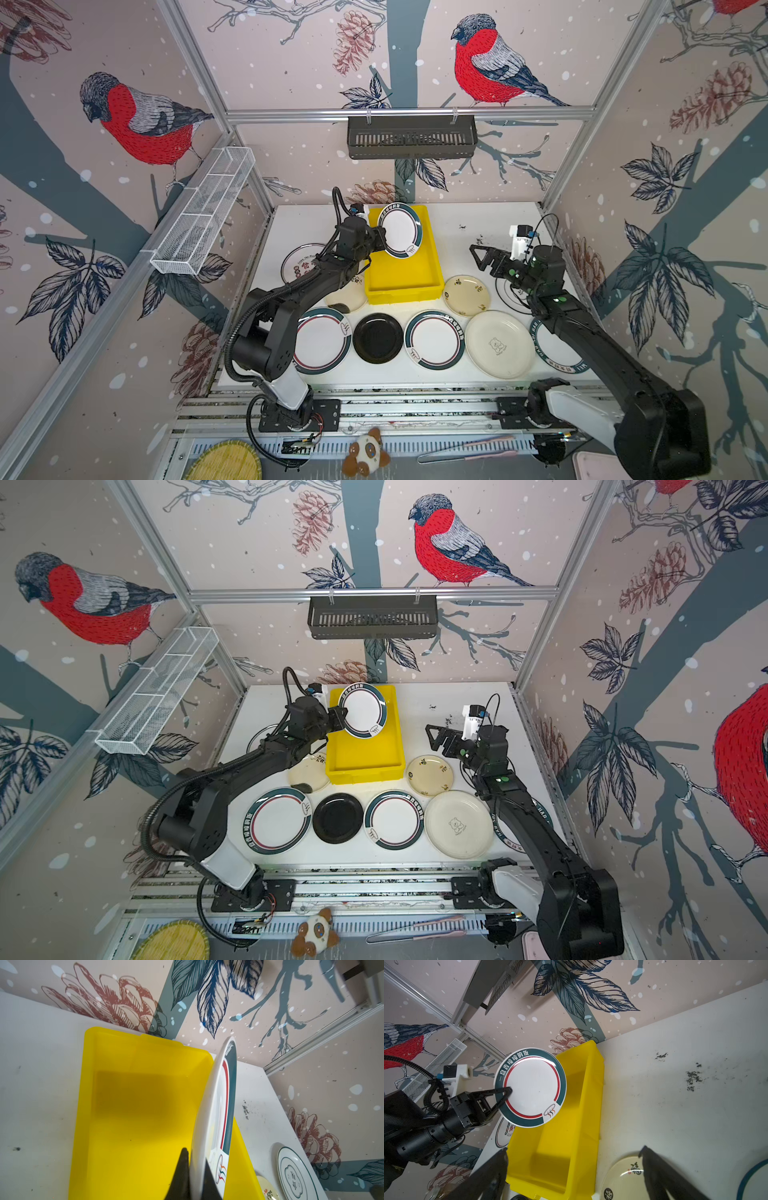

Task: Place the plates into the plastic bin on the countertop
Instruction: 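Lower the plate into the yellow bin with the left gripper and release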

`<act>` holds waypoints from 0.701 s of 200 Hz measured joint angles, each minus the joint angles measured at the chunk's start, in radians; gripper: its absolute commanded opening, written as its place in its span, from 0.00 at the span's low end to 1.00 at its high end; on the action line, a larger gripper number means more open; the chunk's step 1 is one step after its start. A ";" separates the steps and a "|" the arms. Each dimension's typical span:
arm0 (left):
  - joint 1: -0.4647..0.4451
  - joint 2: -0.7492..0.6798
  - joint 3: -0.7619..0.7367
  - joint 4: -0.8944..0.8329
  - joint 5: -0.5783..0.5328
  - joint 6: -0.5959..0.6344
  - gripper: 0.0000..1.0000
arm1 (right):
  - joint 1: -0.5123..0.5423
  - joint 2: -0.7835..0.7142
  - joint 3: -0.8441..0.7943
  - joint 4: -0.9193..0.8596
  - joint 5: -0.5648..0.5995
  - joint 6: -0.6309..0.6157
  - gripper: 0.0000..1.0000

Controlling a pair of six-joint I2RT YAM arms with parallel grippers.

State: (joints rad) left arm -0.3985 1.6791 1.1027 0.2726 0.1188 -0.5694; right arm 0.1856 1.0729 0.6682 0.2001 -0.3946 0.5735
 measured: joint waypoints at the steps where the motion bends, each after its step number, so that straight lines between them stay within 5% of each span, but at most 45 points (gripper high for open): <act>1: 0.001 0.004 0.002 -0.001 0.000 0.000 0.00 | 0.000 0.000 0.000 -0.001 0.003 -0.001 1.00; 140: 0.037 0.304 0.206 -0.077 0.064 -0.062 0.00 | -0.027 -0.036 -0.053 -0.098 0.105 -0.027 1.00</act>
State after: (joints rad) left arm -0.3611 1.9831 1.3087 0.1959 0.1833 -0.6315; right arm 0.1581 1.0367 0.6147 0.1017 -0.2893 0.5468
